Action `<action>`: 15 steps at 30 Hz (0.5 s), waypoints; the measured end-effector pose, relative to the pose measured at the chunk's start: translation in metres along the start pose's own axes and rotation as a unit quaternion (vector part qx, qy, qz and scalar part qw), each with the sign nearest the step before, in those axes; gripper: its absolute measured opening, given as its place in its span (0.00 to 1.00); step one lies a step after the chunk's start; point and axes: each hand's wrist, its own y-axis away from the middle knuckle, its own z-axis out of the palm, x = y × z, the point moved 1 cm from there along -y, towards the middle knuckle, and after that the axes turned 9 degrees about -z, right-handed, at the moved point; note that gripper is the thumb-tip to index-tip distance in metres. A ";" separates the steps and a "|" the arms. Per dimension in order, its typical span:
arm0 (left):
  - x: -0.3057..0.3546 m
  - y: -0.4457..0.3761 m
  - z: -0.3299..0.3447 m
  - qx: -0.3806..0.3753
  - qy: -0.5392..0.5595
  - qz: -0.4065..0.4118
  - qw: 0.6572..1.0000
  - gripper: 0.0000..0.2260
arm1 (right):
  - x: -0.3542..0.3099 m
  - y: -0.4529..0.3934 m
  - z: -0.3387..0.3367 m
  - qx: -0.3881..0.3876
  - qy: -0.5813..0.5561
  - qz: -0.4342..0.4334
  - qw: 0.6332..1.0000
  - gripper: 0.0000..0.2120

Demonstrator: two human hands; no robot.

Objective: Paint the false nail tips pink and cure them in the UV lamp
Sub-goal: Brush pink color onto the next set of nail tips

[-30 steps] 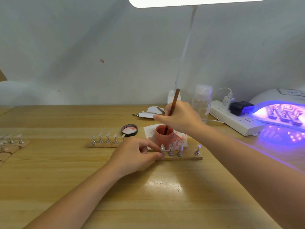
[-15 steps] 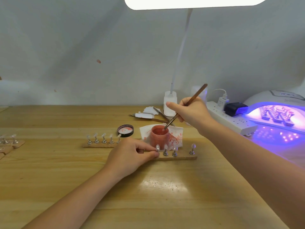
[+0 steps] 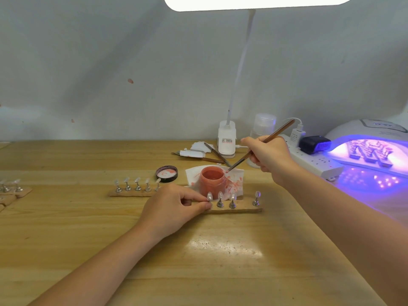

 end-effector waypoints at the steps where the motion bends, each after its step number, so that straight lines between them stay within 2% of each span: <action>1: 0.000 0.000 0.000 0.001 -0.002 0.000 1.000 0.05 | -0.001 0.000 -0.001 0.005 -0.003 0.004 1.000 0.15; 6: 0.000 0.000 -0.001 0.003 -0.014 0.007 1.000 0.04 | -0.004 0.000 -0.001 0.001 -0.064 0.041 0.997 0.15; 11: 0.002 0.000 -0.001 0.009 -0.027 0.009 1.000 0.03 | 0.001 0.004 0.008 -0.020 -0.058 0.064 0.996 0.16; 15: 0.004 0.000 0.003 0.023 0.001 0.006 1.000 0.01 | 0.005 0.004 0.004 0.015 -0.056 0.065 0.996 0.16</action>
